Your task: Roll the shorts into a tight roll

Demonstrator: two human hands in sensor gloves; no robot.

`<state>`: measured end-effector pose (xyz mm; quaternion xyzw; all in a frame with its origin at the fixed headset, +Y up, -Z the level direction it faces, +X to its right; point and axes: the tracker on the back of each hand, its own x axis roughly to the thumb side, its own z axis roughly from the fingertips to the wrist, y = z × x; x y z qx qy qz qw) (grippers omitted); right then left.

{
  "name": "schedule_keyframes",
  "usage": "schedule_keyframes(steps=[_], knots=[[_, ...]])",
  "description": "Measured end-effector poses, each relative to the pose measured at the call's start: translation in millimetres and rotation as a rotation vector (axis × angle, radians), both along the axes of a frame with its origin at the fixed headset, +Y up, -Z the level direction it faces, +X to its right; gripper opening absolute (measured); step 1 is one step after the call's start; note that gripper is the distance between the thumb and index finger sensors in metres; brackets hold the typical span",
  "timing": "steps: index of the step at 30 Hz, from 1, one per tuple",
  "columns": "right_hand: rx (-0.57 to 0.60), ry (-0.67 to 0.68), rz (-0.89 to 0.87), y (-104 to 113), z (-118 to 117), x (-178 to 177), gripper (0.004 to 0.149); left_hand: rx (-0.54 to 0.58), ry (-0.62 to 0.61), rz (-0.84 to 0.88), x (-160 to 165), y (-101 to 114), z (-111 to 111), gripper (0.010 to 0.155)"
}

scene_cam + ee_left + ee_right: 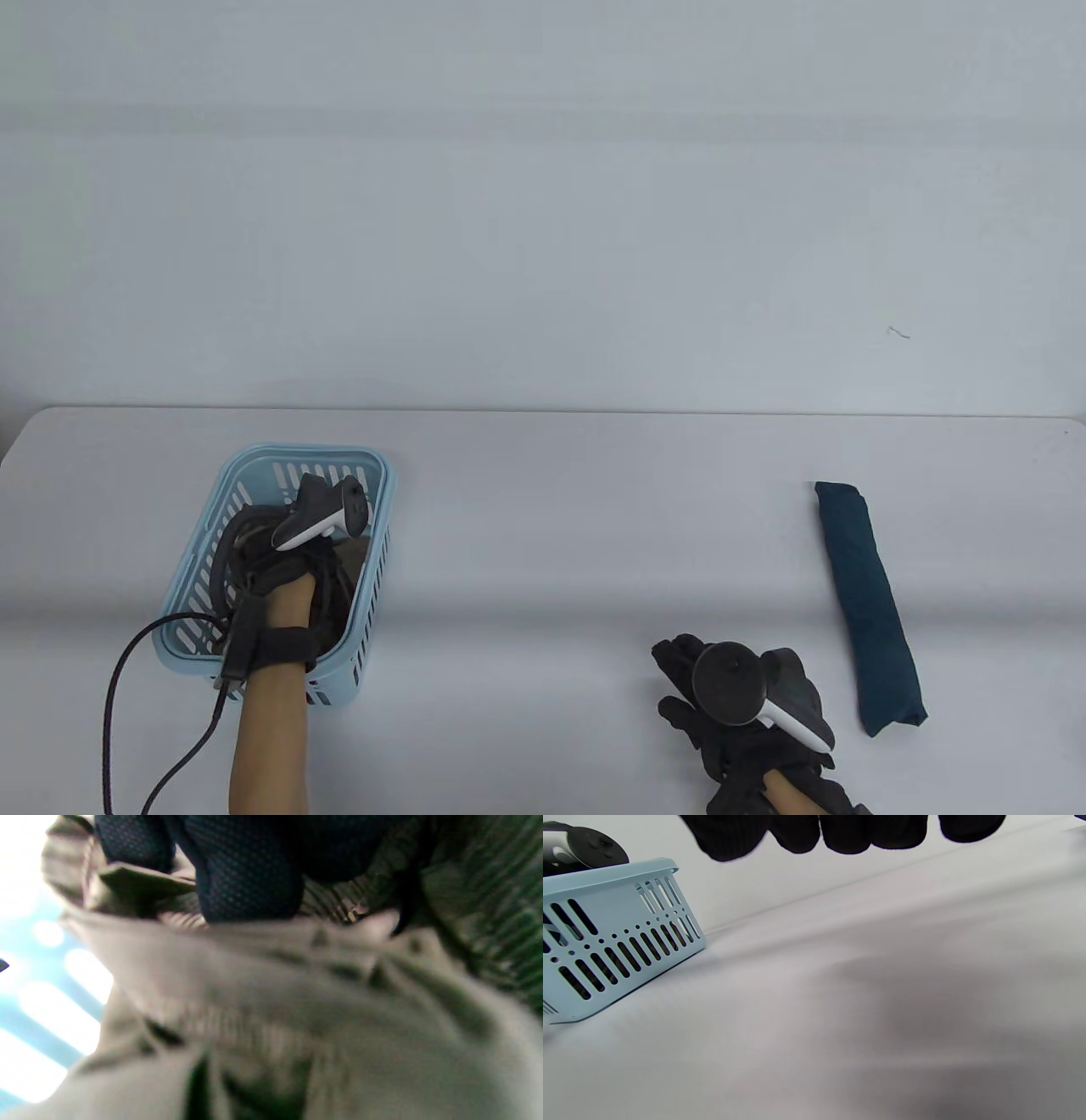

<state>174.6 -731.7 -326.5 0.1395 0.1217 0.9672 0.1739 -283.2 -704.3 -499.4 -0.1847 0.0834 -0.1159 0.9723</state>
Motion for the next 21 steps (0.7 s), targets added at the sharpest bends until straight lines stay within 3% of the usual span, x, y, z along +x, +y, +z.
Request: schedule_keyframes(steps=[4, 10, 15, 21], knots=[[-0.005, 0.003, -0.003, 0.4, 0.4, -0.5, 0.063, 0.152, 0.018, 0.150, -4.2, 34.7, 5.7, 0.042], [-0.005, -0.008, -0.021, 1.4, -0.5, 1.5, 0.063, 0.368, 0.069, 0.311, -18.7, 103.8, 27.4, 0.043], [-0.007, -0.014, -0.031, 1.6, -1.2, 3.4, 0.063, 0.593, 0.105, 0.739, -27.4, 164.8, 62.1, 0.044], [-0.008, -0.013, -0.041, 2.5, -0.6, 4.4, 0.063, 0.791, 0.061, 1.062, -9.8, 216.9, 98.1, 0.044]])
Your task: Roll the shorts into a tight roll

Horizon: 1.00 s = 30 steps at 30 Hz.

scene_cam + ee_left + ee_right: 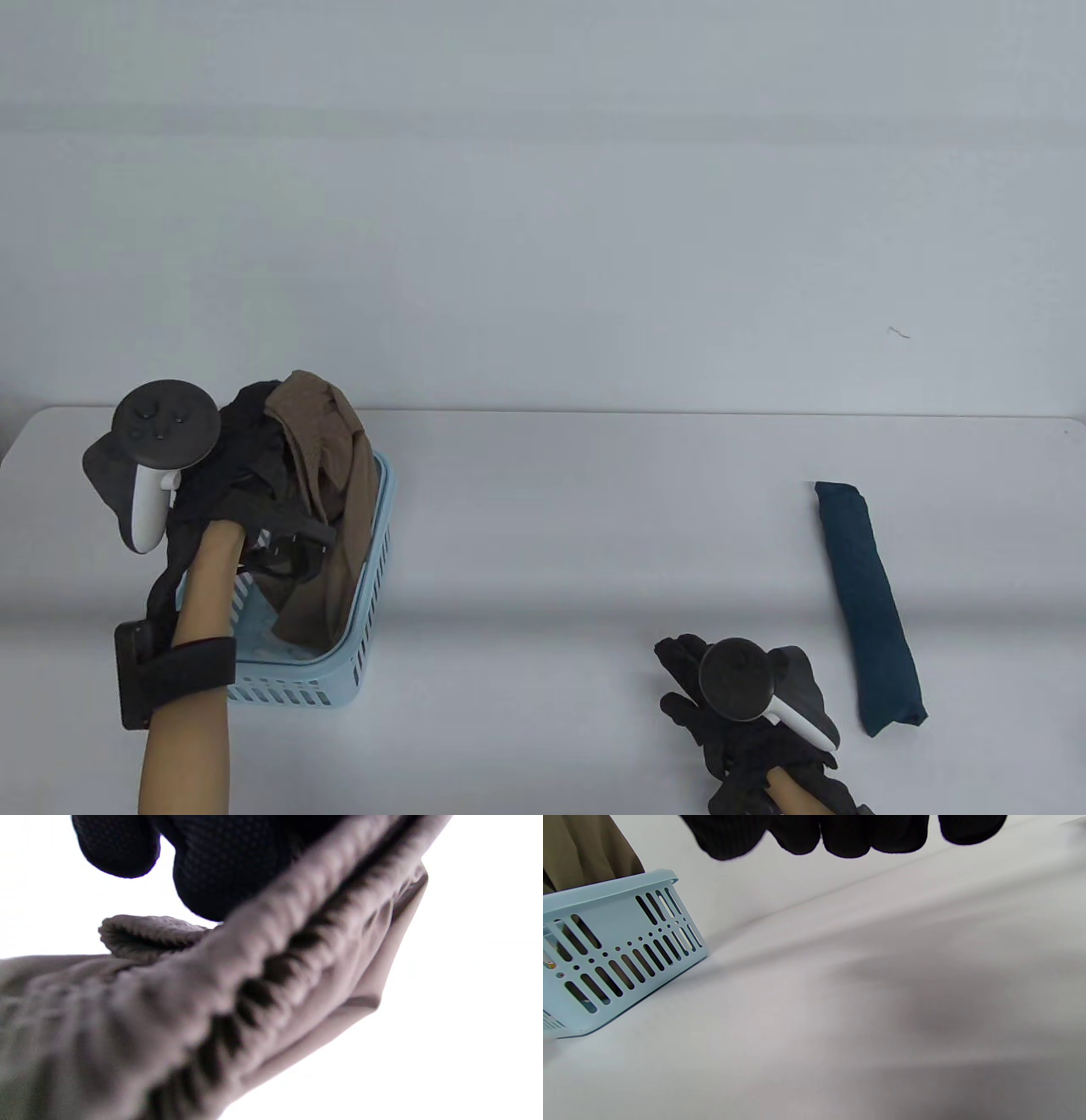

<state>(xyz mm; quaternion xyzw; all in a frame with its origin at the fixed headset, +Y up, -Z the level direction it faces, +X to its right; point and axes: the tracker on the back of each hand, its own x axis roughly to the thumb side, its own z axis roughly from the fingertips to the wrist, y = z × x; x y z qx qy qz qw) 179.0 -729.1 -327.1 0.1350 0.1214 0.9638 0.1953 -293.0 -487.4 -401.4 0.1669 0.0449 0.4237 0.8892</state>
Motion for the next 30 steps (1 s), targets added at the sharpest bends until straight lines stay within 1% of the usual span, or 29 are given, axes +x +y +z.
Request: schedule_keyframes(steps=[2, 5, 7, 9, 11, 13, 15, 17, 19, 22, 25, 26, 27, 29, 30], knots=[[0.004, 0.002, -0.007, 1.8, 1.0, 0.0, 0.063, 0.062, -0.052, 0.108, 12.5, 14.3, 10.6, 0.044], [0.010, 0.004, -0.017, 3.4, 1.0, 0.2, 0.063, 0.104, -0.184, 0.284, 34.5, 30.0, 23.0, 0.044], [0.008, 0.004, -0.020, 3.5, 0.2, 0.8, 0.062, 0.131, -0.243, 0.345, 50.1, 39.1, 30.0, 0.044], [0.009, 0.003, -0.026, 3.9, 0.1, 1.4, 0.063, 0.141, -0.303, 0.387, 65.5, 45.8, 34.7, 0.044], [0.012, 0.005, -0.033, 5.2, 0.5, 1.9, 0.063, 0.150, -0.390, 0.452, 83.7, 51.3, 37.0, 0.044], [0.017, 0.005, -0.039, 6.7, 0.8, 2.2, 0.063, 0.136, -0.450, 0.504, 98.5, 54.1, 37.9, 0.044], [0.020, 0.008, -0.045, 7.9, 1.0, 2.0, 0.063, 0.141, -0.473, 0.520, 110.3, 56.1, 36.8, 0.044], [0.024, 0.007, -0.048, 9.1, 1.1, 2.0, 0.063, 0.133, -0.452, 0.481, 118.4, 54.0, 34.1, 0.044], [0.028, 0.004, -0.052, 10.0, 1.2, 2.9, 0.063, 0.117, -0.401, 0.409, 123.5, 45.0, 28.9, 0.044], [0.045, -0.023, -0.045, 11.6, 0.8, 6.1, 0.063, 0.076, -0.358, 0.319, 129.0, 19.1, 19.6, 0.044], [0.079, -0.071, -0.015, 13.0, 0.1, 11.1, 0.063, 0.001, -0.304, 0.167, 136.8, -20.8, 9.3, 0.044], [0.084, -0.080, -0.012, 13.0, -0.1, 12.6, 0.064, -0.043, -0.288, 0.052, 141.6, -40.6, 4.9, 0.045], [0.085, -0.085, -0.011, 12.8, -0.2, 13.3, 0.063, -0.088, -0.295, -0.032, 145.0, -53.0, 2.1, 0.047], [0.078, -0.089, -0.011, 11.8, -0.4, 14.4, 0.063, -0.301, -0.342, -0.313, 155.6, -94.4, -2.5, 0.054], [0.074, -0.088, -0.010, 11.2, -0.5, 14.5, 0.064, -0.362, -0.374, -0.411, 159.2, -108.5, -3.1, 0.057]])
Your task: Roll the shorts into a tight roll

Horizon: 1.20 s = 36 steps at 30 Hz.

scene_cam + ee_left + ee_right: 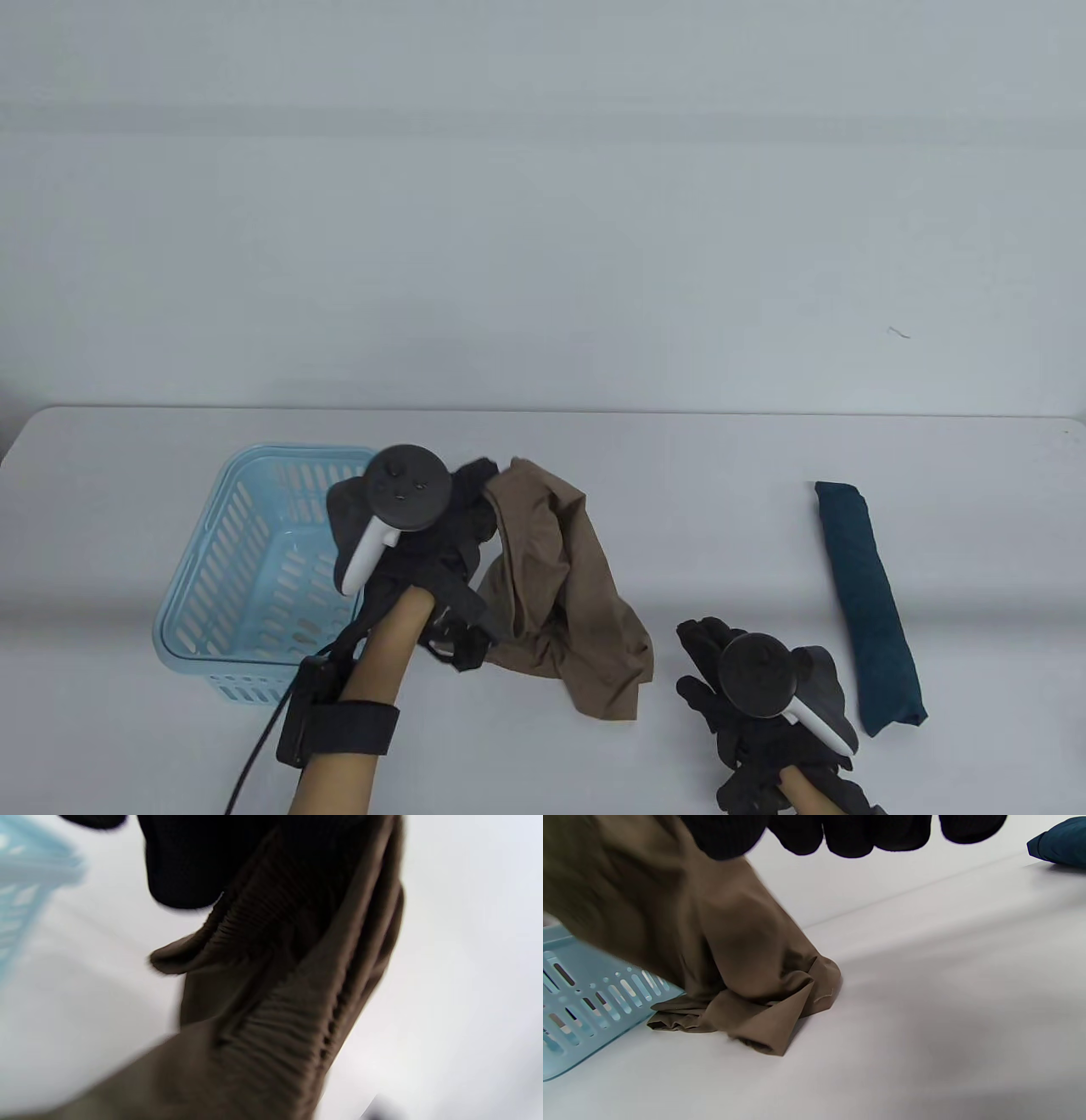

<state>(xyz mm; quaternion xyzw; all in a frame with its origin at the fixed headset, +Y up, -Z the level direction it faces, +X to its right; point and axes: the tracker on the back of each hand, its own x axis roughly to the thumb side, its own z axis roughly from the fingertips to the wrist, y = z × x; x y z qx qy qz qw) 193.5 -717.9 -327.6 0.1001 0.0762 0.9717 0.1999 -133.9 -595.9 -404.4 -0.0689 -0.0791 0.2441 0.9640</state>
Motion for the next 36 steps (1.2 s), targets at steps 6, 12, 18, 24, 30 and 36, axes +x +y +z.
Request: schedule_keyframes(steps=[6, 12, 18, 24, 30, 36], knots=[[-0.025, 0.015, 0.014, -4.5, -1.9, -2.9, 0.063, -0.088, -0.192, -0.486, 21.9, -76.0, 18.9, 0.064], [-0.042, 0.037, 0.028, -7.3, -1.3, -8.6, 0.063, 0.059, -0.323, -0.531, 42.2, -95.0, 40.6, 0.066], [-0.048, 0.050, 0.035, -7.8, -0.2, -11.7, 0.063, 0.064, -0.480, -0.608, 71.0, -114.1, 47.8, 0.069], [-0.052, 0.056, 0.036, -7.9, 0.2, -12.2, 0.063, 0.051, -0.462, -0.718, 89.7, -137.4, 34.1, 0.071], [-0.066, 0.065, 0.047, -9.6, 0.8, -13.7, 0.063, 0.030, -0.433, -0.810, 100.0, -158.8, 17.7, 0.069], [-0.082, 0.068, 0.052, -11.3, 1.4, -14.3, 0.063, 0.098, -0.418, -0.853, 108.8, -168.5, 11.5, 0.057]])
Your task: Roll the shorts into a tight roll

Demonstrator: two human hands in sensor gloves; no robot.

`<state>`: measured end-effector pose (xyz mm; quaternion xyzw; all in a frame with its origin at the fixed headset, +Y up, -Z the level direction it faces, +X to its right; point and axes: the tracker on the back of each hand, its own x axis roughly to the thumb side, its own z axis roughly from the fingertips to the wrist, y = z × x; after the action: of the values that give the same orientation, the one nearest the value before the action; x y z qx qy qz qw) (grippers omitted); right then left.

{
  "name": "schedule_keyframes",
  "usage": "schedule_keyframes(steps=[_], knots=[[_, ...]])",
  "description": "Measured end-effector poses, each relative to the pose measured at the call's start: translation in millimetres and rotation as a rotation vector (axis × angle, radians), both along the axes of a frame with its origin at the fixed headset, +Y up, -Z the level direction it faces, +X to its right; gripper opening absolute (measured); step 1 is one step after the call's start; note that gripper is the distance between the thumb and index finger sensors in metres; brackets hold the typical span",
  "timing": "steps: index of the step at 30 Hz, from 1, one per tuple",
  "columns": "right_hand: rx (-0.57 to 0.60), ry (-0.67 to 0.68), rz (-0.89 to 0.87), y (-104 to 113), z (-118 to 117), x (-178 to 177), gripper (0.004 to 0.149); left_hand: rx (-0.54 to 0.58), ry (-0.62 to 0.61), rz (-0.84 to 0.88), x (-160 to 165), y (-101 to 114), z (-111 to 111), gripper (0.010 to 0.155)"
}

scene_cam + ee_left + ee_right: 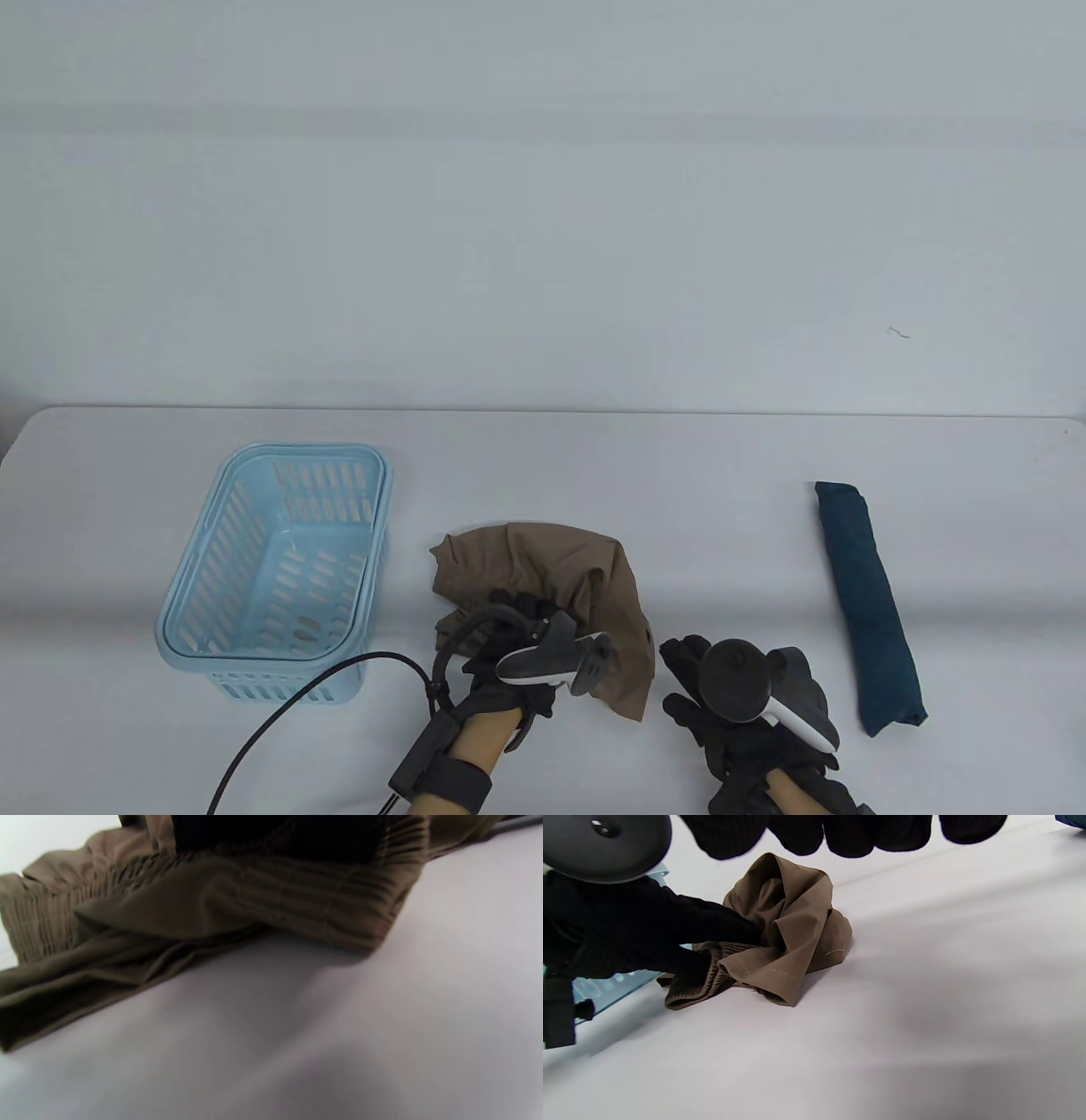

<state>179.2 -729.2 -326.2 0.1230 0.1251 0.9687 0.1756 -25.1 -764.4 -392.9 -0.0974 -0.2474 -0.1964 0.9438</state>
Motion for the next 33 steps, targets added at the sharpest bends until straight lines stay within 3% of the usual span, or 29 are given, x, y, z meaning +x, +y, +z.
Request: schedule_keyframes(steps=[8, 18, 24, 27, 31, 33], knots=[[-0.049, 0.050, 0.006, -2.2, 2.7, -7.5, 0.058, 0.003, 0.094, 0.177, 4.8, 30.4, -3.2, 0.044], [-0.072, 0.083, -0.071, -1.6, 8.0, -15.4, 0.086, 0.050, 0.096, 0.354, 15.7, 69.2, 16.6, 0.044], [-0.054, 0.116, -0.175, 1.1, 15.0, -25.7, 0.090, 0.063, 0.060, 0.396, 26.0, 75.2, 31.6, 0.045], [-0.006, 0.083, -0.160, 3.1, 18.6, -30.3, 0.083, 0.067, 0.038, 0.416, 30.4, 74.7, 38.9, 0.045], [0.075, 0.015, -0.123, 1.7, 19.0, -31.1, 0.051, 0.091, 0.040, 0.439, 25.8, 75.3, 43.1, 0.045], [0.134, -0.003, -0.148, 6.8, 19.4, -28.8, 0.046, 0.115, 0.059, 0.437, 19.1, 75.6, 42.9, 0.046]])
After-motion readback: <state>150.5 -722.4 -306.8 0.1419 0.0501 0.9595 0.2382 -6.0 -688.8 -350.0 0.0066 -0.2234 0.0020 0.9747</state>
